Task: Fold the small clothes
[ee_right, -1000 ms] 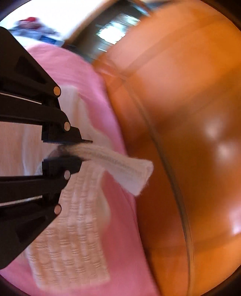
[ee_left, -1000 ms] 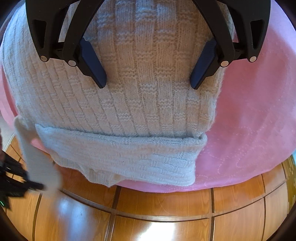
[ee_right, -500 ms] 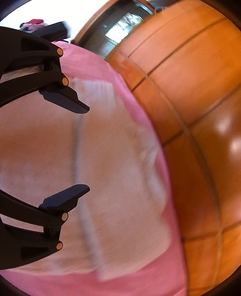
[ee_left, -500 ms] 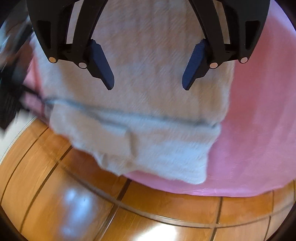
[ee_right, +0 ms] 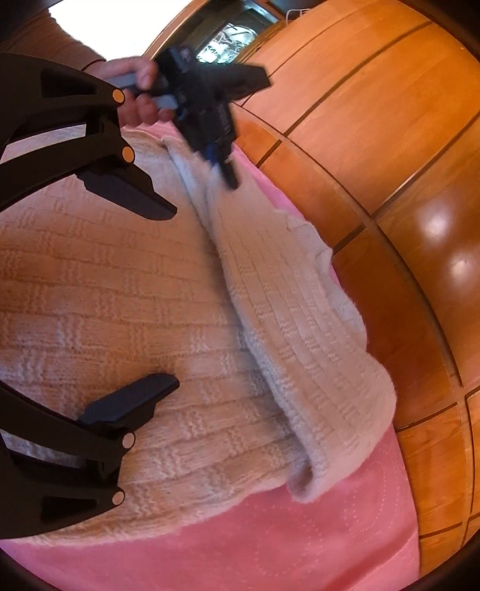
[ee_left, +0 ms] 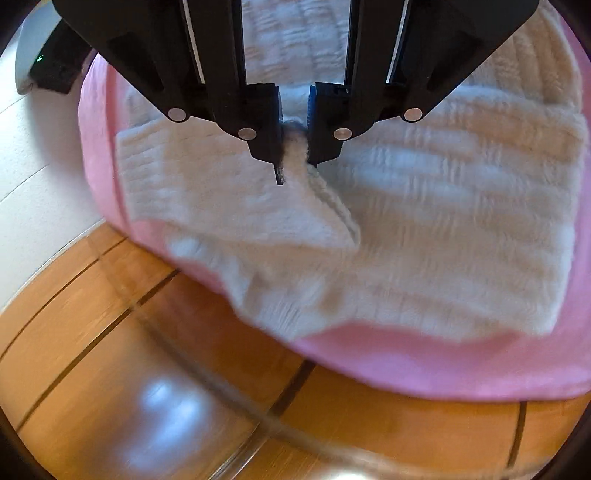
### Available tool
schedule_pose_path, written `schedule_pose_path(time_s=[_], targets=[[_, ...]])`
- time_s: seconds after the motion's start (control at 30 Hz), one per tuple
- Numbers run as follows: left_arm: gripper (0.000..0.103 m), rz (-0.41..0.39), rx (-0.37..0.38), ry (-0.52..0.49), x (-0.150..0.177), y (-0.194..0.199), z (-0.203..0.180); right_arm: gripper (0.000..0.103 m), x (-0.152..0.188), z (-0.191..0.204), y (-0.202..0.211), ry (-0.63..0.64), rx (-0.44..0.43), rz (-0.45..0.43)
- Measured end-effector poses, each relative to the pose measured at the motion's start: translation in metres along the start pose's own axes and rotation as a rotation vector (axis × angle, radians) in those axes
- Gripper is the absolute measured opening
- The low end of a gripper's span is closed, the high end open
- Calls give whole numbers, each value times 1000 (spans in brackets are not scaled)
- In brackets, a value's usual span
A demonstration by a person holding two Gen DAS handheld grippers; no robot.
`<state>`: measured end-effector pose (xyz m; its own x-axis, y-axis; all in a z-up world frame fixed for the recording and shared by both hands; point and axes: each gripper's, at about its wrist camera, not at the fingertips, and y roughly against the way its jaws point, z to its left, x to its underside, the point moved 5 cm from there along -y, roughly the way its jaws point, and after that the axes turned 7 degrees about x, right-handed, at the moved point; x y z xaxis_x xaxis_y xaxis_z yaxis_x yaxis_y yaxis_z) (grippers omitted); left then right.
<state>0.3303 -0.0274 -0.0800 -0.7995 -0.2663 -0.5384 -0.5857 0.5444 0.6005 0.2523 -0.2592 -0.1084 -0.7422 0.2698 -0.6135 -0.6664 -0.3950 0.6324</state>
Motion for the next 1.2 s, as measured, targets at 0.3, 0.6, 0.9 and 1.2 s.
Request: schedule_pose_path(time_s=[0.3, 0.6, 0.9, 1.2], targets=[[7, -105, -79, -71, -16, 55, 16, 82, -25, -4, 28, -37, -4, -55], [9, -29, -254, -78, 6, 20, 56, 68, -92, -6, -29, 42, 256, -55], [41, -77, -440, -176, 15, 28, 43, 74, -75, -19, -64, 97, 347, -25], [45, -159, -438, -235, 34, 66, 24, 79, -73, -16, -62, 124, 351, -24]])
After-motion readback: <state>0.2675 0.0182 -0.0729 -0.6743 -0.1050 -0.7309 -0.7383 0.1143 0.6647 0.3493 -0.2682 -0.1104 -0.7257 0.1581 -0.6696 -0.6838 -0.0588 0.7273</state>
